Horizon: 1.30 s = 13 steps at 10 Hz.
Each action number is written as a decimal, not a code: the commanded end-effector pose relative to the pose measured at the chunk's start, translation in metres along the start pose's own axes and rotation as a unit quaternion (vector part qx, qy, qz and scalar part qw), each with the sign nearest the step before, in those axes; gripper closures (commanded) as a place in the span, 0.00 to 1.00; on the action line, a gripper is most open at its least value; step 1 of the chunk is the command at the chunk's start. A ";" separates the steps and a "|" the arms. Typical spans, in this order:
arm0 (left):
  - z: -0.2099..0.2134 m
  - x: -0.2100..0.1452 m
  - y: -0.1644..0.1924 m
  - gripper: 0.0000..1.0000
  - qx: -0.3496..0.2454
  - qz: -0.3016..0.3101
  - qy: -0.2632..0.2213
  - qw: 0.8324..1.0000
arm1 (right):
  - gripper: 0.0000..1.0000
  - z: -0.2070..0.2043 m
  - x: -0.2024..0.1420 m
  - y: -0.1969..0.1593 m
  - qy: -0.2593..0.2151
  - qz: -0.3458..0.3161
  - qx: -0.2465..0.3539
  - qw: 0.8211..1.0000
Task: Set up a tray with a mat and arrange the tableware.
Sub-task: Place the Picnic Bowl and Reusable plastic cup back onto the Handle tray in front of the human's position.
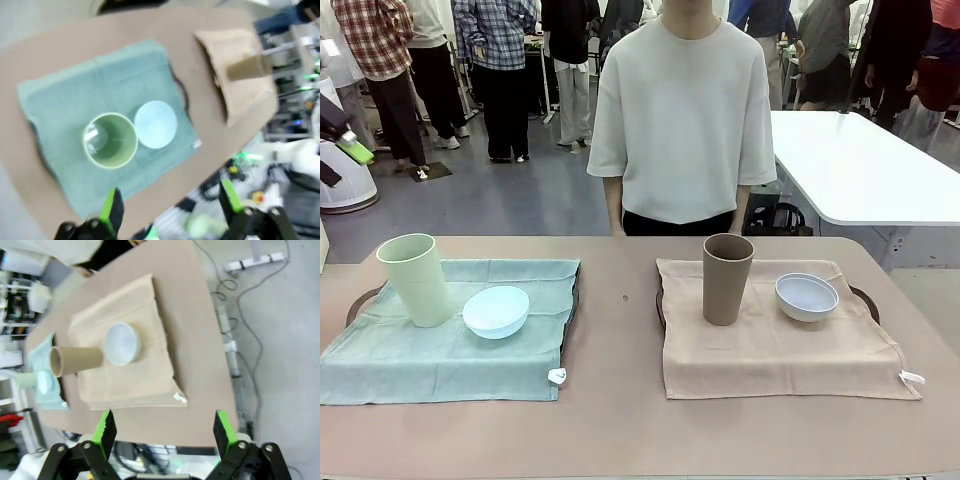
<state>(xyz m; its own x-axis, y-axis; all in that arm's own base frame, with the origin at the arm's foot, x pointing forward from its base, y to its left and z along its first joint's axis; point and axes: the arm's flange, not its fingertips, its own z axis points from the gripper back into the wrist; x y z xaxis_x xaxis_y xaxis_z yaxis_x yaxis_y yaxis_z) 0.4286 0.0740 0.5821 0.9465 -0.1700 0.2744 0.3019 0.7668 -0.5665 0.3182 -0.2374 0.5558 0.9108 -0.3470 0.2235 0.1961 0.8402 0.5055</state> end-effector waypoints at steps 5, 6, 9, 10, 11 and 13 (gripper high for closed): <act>0.037 -0.072 0.102 0.00 -0.162 0.081 -0.144 0.973 | 0.00 0.044 0.007 -0.108 -0.045 -0.106 0.174 0.978; 0.033 -0.074 0.101 0.00 -0.165 0.099 -0.158 0.969 | 0.00 0.046 0.006 -0.117 -0.052 -0.111 0.181 0.976; 0.041 -0.072 0.111 0.00 -0.154 0.097 -0.137 0.974 | 0.00 0.042 -0.003 -0.110 -0.053 -0.118 0.162 0.978; 0.041 -0.072 0.111 0.00 -0.154 0.097 -0.137 0.974 | 0.00 0.041 0.000 -0.120 -0.050 -0.130 0.151 0.979; 0.037 -0.075 0.109 0.00 -0.145 0.101 -0.143 0.974 | 0.00 0.039 0.000 -0.113 0.023 -0.113 0.234 0.965; 0.044 -0.080 0.143 0.00 -0.214 0.107 -0.117 0.964 | 0.00 0.038 0.002 -0.146 0.112 -0.121 0.387 0.907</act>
<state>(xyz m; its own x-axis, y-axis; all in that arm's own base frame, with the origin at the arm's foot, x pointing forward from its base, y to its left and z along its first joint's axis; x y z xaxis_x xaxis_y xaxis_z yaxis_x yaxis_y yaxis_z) 0.3874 0.1987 0.5196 0.9489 0.1574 0.2736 0.1602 0.5066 -0.8472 0.2745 -0.3330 0.5231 0.9044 -0.4267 -0.0047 0.1603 0.3295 0.9304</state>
